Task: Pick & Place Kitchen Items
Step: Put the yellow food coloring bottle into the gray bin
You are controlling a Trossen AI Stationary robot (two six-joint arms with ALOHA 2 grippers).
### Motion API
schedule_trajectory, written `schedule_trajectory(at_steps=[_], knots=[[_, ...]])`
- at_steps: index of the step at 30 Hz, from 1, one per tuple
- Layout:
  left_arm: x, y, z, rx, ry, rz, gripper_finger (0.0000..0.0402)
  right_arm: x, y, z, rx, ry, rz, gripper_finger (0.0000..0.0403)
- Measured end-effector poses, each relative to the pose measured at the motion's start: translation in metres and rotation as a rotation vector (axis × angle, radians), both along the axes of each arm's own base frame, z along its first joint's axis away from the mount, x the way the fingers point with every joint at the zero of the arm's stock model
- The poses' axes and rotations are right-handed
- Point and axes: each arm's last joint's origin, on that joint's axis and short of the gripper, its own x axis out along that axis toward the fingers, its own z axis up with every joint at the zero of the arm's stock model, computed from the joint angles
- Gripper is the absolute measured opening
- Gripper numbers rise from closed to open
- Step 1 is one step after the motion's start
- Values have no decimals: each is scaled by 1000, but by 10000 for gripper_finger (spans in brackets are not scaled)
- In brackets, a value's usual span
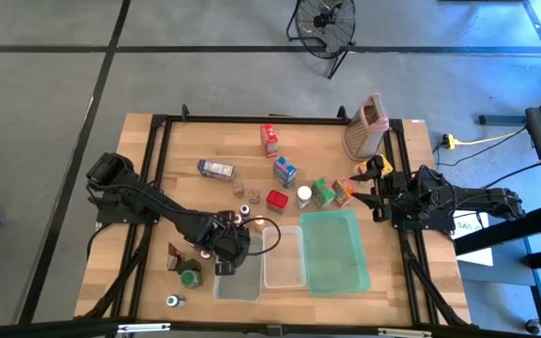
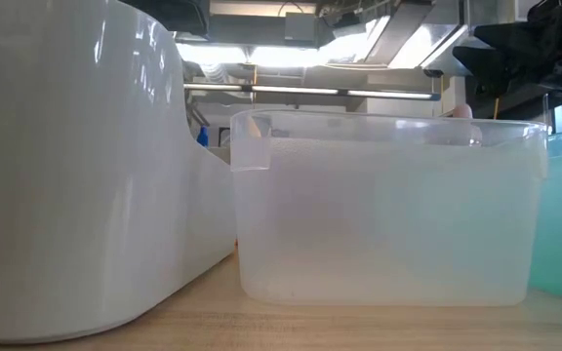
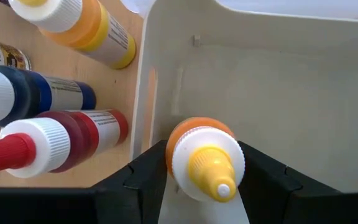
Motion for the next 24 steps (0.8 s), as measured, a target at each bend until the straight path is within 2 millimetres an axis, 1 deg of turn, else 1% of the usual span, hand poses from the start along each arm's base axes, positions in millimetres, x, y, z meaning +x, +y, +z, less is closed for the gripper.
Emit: schedule_trajectory(at_steps=[5, 12, 18, 24], knots=[[0, 0, 0, -10, -5, 40, 169, 0, 0, 0, 0, 0, 0, 221], [0, 1, 0, 6, -15, 50, 169, 0, 0, 0, -1, 0, 0, 221], [5, -2, -8, 8, -10, 51, 169, 0, 0, 0, -4, 1, -1, 221], [6, -5, -10, 16, -23, 37, 169, 0, 0, 0, -4, 2, -1, 221]])
